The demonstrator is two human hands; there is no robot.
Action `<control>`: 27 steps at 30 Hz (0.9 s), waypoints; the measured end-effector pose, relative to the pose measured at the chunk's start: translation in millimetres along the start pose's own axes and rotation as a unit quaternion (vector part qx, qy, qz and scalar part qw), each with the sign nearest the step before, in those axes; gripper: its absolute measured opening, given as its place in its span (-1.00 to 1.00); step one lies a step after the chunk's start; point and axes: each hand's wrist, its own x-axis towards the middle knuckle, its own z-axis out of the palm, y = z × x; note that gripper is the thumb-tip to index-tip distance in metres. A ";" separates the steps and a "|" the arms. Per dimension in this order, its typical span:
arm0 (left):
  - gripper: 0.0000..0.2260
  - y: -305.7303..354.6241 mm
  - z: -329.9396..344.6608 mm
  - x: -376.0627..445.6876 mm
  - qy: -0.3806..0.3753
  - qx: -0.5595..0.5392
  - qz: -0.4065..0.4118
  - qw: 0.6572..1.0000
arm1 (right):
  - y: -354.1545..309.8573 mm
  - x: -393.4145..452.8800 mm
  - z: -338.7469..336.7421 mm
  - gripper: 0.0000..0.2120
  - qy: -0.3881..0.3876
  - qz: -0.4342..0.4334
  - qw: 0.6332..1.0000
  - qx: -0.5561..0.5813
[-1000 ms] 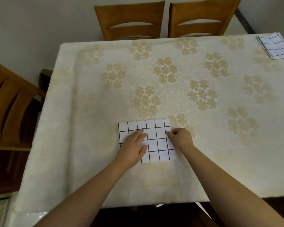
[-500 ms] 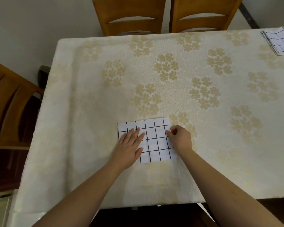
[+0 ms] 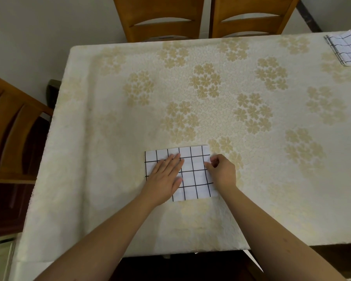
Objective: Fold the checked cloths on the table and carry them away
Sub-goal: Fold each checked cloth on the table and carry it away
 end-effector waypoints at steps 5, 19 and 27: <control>-0.52 11.6 -1.1 33.9 -0.028 0.028 0.080 0.996 | 6.7 -0.7 5.3 -0.83 0.019 -0.026 0.999 -0.016; -0.46 5.9 5.9 46.8 -0.069 0.047 0.081 0.993 | 16.9 -1.6 5.6 -0.74 0.051 -0.085 0.993 -0.062; -0.48 4.2 4.8 50.2 -0.052 0.046 0.089 0.994 | 62.4 -57.9 20.1 -0.68 0.057 -0.329 0.924 -0.186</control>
